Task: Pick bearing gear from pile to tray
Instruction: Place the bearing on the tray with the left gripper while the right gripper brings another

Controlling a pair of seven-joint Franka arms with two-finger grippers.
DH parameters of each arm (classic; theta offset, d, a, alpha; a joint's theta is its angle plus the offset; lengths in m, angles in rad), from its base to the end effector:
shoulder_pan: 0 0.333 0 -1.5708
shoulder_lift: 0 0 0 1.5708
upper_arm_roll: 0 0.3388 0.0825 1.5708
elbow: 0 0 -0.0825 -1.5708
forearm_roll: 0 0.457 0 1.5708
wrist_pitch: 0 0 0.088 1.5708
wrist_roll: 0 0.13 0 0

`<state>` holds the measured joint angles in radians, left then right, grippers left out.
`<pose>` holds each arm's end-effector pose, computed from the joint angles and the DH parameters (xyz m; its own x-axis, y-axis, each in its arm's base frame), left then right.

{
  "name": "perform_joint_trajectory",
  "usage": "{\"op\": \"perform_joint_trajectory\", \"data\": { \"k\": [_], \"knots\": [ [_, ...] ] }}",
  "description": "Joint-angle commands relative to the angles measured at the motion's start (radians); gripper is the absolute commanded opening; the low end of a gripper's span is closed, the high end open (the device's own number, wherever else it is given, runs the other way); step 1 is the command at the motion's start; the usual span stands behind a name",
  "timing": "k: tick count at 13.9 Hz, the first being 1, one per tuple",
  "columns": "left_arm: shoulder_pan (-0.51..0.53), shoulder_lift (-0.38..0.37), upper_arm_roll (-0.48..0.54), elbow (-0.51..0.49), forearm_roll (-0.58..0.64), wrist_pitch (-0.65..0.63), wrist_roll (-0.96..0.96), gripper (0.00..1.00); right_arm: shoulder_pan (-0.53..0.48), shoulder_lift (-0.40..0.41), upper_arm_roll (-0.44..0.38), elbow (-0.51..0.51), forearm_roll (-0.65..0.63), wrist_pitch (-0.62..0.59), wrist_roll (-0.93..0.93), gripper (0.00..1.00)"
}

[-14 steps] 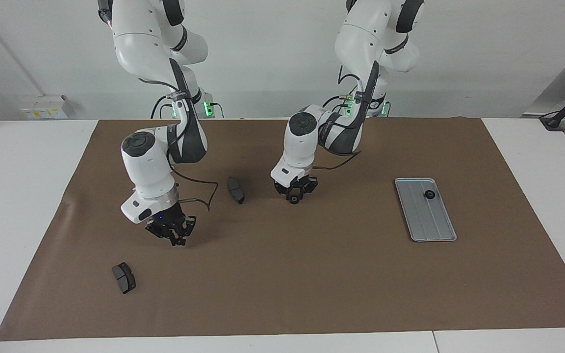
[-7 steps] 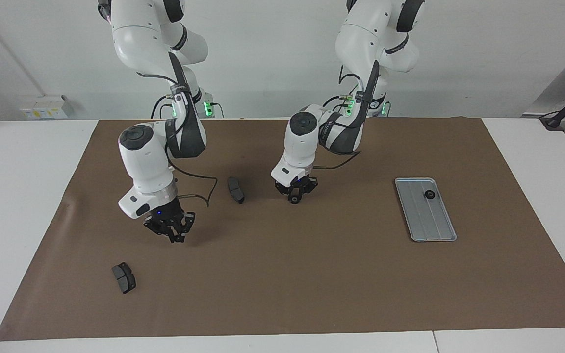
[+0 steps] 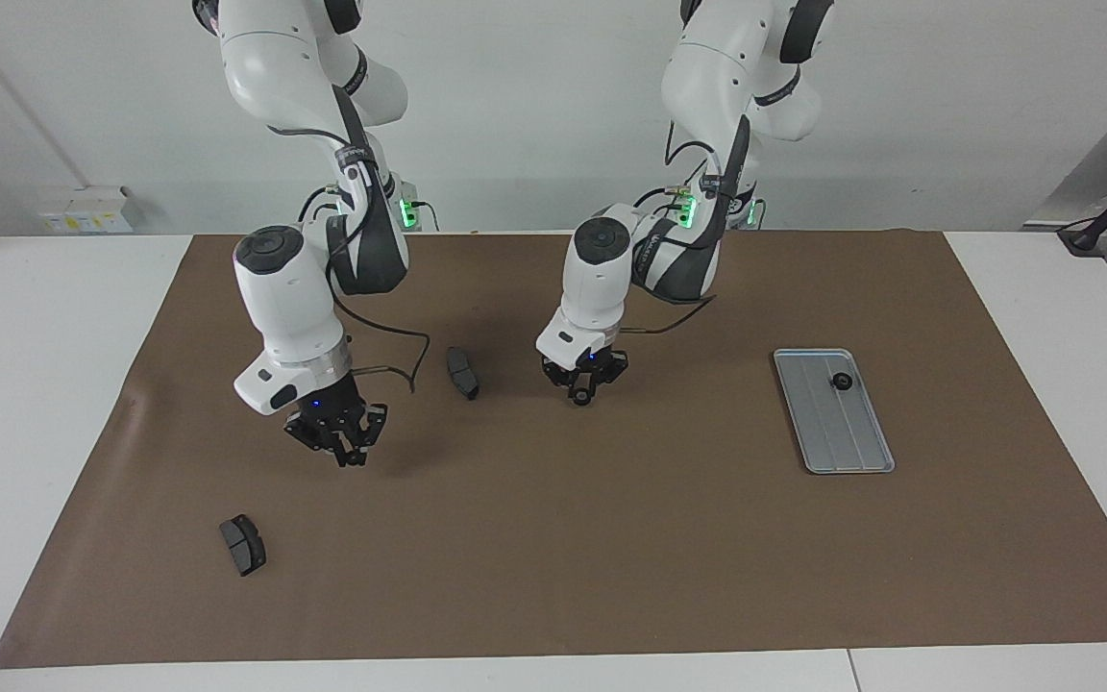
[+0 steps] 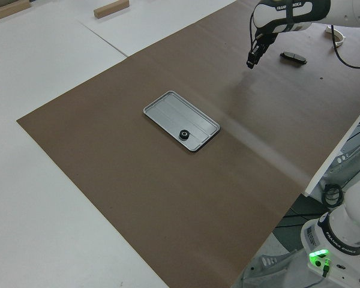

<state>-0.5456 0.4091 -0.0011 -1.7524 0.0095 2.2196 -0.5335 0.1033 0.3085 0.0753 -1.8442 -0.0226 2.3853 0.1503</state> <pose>0.6250 -0.3798 0.3004 0.9984 -0.0180 0.0538 -0.0192 -0.9995 0.0231 0.7133 0.1253 0.3429 0.9731 0.0313 0.2283 0.0411 -0.9984 -0.0386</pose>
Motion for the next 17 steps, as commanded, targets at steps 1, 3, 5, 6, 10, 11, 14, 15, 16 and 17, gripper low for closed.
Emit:
{"op": "perform_joint_trajectory", "data": {
  "k": [1,3,5,6,10,11,14,15,16,17],
  "knots": [
    [0.155,-0.073,-0.013,-0.01,0.004,-0.087,0.204,0.03,0.068,-0.016,0.018,-0.006,0.004,-0.041,0.133,0.01],
    [0.243,-0.101,-0.011,-0.038,0.003,-0.118,0.335,0.03,0.146,-0.008,0.018,-0.004,0.003,-0.038,0.252,0.01],
    [0.341,-0.118,-0.011,-0.084,0.003,-0.11,0.45,0.03,0.217,0.001,0.017,0.002,-0.002,-0.029,0.349,0.01],
    [0.396,-0.128,-0.013,-0.111,0.003,-0.103,0.524,0.03,0.245,0.004,0.018,0.008,-0.005,-0.029,0.385,0.01],
    [0.538,-0.147,-0.01,-0.169,-0.005,-0.075,0.745,0.03,0.371,0.098,0.015,0.08,-0.025,-0.031,0.518,0.02],
    [0.559,-0.156,-0.01,-0.195,-0.005,-0.042,0.769,0.03,0.386,0.119,0.017,0.083,-0.045,-0.028,0.534,0.03],
    [0.611,-0.173,-0.01,-0.307,-0.005,0.087,0.8,0.04,0.434,0.179,0.017,0.092,-0.071,-0.02,0.566,0.11],
    [0.631,-0.174,-0.01,-0.331,-0.005,0.121,0.8,0.04,0.435,0.185,0.017,0.104,-0.073,-0.021,0.568,0.14],
    [0.636,-0.174,-0.01,-0.347,-0.005,0.147,0.8,0.05,0.437,0.193,0.017,0.108,-0.073,-0.02,0.569,0.16],
    [0.638,-0.173,-0.01,-0.351,-0.005,0.153,0.799,0.05,0.437,0.198,0.017,0.108,-0.079,-0.018,0.574,0.3]
  ]
}}
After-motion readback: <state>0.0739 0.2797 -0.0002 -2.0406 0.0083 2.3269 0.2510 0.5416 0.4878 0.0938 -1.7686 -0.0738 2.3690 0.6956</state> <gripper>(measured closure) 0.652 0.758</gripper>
